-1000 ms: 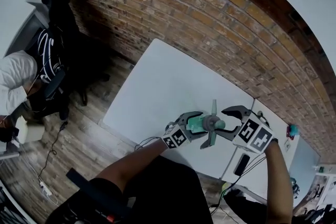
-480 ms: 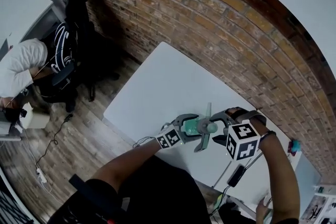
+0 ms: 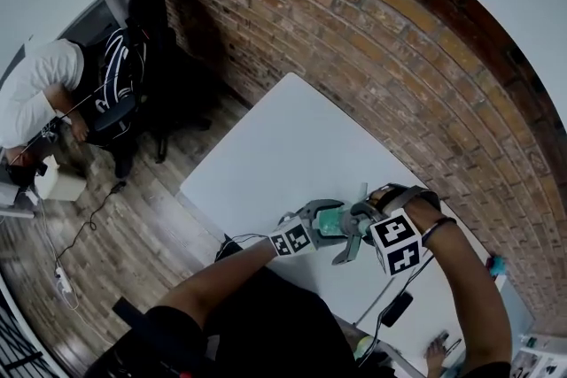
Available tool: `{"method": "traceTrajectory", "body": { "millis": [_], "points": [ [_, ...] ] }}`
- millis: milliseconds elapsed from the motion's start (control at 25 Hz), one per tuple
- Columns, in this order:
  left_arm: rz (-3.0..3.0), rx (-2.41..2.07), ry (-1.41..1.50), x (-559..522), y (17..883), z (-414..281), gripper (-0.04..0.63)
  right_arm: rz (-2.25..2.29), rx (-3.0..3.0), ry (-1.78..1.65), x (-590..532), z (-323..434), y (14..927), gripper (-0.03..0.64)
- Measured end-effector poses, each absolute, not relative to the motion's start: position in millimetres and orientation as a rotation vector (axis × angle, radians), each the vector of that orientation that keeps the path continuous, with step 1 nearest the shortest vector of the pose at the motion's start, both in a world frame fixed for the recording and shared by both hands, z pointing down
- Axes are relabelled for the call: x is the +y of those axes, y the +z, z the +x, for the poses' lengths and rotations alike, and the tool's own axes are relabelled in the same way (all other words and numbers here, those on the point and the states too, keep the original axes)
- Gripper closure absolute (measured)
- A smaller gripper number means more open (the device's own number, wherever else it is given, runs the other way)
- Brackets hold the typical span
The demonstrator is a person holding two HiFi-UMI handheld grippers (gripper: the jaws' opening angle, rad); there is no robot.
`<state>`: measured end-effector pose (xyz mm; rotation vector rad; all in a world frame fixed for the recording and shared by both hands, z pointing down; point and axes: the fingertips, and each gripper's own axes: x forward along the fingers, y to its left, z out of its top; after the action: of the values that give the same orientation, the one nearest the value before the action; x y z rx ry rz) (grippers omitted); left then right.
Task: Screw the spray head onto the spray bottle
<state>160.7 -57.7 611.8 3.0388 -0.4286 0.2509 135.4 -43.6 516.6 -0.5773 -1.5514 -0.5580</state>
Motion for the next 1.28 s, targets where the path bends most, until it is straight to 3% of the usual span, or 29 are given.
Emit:
{"method": "traceTrajectory", "body": {
  "millis": [360, 1280],
  "points": [
    [3.039, -0.462, 0.213, -58, 611, 160, 0.232, -0.597, -1.5, -0.605, -47, 141, 533, 0.354],
    [3.027, -0.481, 0.195, -59, 612, 159, 0.227, -0.223, -1.67, -0.22, -50, 138, 538, 0.353]
  ]
}}
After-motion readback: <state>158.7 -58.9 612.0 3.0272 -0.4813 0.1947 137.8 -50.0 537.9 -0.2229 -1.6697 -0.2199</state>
